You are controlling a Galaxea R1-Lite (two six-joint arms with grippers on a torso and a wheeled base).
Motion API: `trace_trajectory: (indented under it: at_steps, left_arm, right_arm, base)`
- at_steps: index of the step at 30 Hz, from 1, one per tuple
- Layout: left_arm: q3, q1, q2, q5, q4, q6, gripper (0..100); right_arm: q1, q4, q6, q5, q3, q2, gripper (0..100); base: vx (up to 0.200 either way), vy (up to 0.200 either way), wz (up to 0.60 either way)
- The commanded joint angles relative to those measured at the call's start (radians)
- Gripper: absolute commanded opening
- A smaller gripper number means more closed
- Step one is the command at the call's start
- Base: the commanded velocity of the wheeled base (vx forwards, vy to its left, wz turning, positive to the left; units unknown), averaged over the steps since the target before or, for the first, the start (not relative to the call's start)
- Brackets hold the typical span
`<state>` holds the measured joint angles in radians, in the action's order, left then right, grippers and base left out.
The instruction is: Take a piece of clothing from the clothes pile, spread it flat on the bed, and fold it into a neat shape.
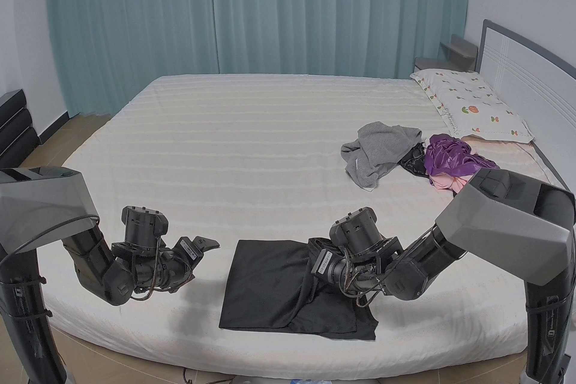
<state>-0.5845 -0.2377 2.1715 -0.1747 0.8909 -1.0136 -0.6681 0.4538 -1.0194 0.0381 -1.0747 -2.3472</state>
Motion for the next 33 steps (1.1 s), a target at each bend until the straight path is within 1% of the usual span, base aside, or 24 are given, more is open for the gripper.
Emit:
trace_trajectory:
  at_steps: [1, 7, 15, 20, 23, 26, 33]
  left_arm:
    - [0.0, 0.0, -0.001, 0.0, 0.0, 0.0, 100]
    - [0.0, 0.0, -0.001, 0.0, 0.0, 0.0, 100]
    - [0.0, 0.0, -0.004, 0.0, 0.0, -0.002, 100]
    - [0.0, 0.0, -0.004, 0.0, 0.0, -0.002, 100]
    - [0.002, 0.0, -0.004, 0.0, 0.0, -0.002, 100]
    - [0.002, 0.0, -0.004, 0.0, 0.0, 0.0, 100]
    - [0.002, 0.0, -0.006, 0.0, 0.0, 0.0, 100]
  right_arm:
    - [0.001, -0.001, -0.011, 0.002, 0.002, 0.014, 0]
    - [0.002, -0.007, -0.013, 0.0, 0.027, 0.057, 0]
    - [-0.002, -0.012, -0.002, 0.0, 0.114, 0.149, 0]
    - [-0.002, -0.018, 0.044, 0.002, 0.154, 0.207, 0]
    - [-0.001, -0.055, 0.054, 0.002, 0.167, 0.253, 0]
    - [-0.001, -0.106, 0.094, 0.0, 0.183, 0.282, 0]
    - [-0.001, -0.136, 0.151, 0.0, 0.222, 0.347, 0]
  base:
    - [0.0, 0.0, 0.0]
    - [0.0, 0.0, 0.0]
    - [0.0, 0.0, 0.0]
    - [0.0, 0.0, 0.0]
    - [0.0, 0.0, 0.0]
    - [0.0, 0.0, 0.0]
    - [0.0, 0.0, 0.0]
